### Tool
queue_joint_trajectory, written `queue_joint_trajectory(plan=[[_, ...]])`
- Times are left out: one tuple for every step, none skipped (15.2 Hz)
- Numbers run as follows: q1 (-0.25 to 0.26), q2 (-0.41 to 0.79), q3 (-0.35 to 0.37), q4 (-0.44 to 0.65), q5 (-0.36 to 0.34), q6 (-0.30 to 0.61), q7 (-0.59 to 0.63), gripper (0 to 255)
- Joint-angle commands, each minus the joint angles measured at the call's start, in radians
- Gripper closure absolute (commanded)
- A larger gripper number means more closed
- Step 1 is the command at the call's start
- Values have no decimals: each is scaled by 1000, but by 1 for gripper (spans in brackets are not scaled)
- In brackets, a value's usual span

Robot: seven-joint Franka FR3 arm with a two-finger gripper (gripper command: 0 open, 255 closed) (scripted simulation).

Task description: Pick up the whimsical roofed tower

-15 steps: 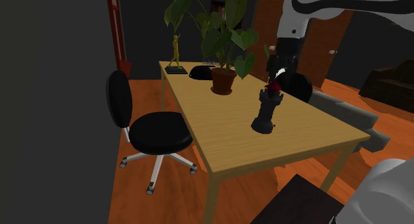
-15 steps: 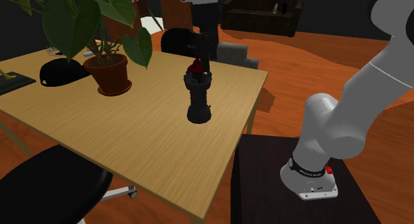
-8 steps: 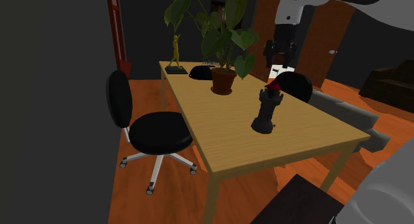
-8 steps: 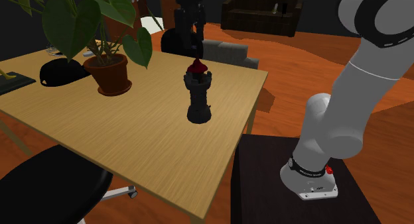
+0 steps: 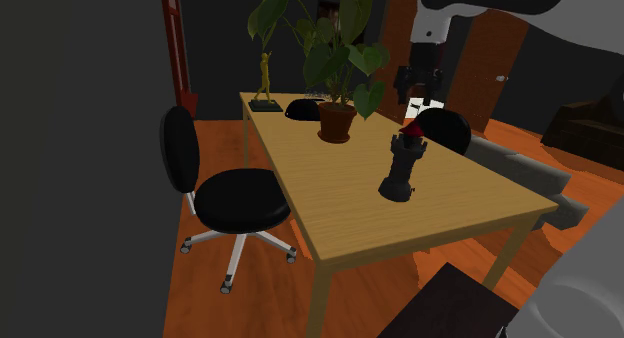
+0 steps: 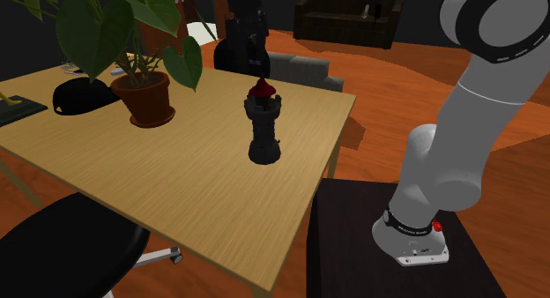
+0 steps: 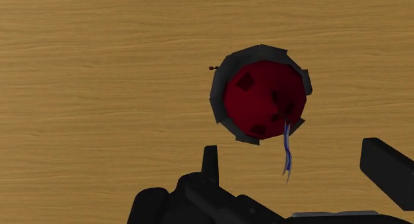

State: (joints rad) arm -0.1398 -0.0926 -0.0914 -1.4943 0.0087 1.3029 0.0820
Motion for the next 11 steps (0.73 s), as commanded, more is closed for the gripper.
queue_joint_trajectory(plan=[[0,-16,0,-56,-1,41,0,0],[0,-16,0,-57,-1,41,0,0],[0,-16,0,-56,-1,41,0,0],[0,-18,1,-58,-2,41,1,255],[0,-17,1,-58,-2,41,1,255],[0,-18,1,-58,-2,41,0,255],[0,-18,1,-58,-2,41,0,255],[0,-18,1,-59,-2,41,0,255],[0,-18,1,-58,-2,41,0,255],[0,-18,1,-58,-2,41,0,255],[0,-18,1,-58,-2,41,0,255]])
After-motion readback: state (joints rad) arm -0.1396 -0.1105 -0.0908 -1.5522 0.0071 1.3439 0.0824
